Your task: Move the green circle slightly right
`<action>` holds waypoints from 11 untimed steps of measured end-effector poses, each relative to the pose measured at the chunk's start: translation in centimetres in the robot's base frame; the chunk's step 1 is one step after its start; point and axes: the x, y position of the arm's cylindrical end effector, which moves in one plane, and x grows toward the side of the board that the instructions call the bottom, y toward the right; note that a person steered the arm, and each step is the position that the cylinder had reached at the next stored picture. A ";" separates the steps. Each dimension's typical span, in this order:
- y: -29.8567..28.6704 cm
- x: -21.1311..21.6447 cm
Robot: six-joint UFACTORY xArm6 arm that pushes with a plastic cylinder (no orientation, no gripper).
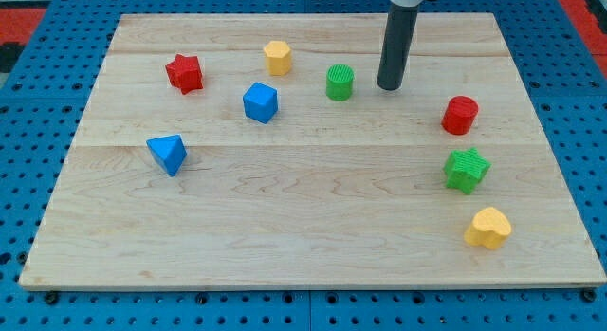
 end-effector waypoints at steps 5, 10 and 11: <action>-5.2 -3.0; -8.9 -0.2; -4.5 2.1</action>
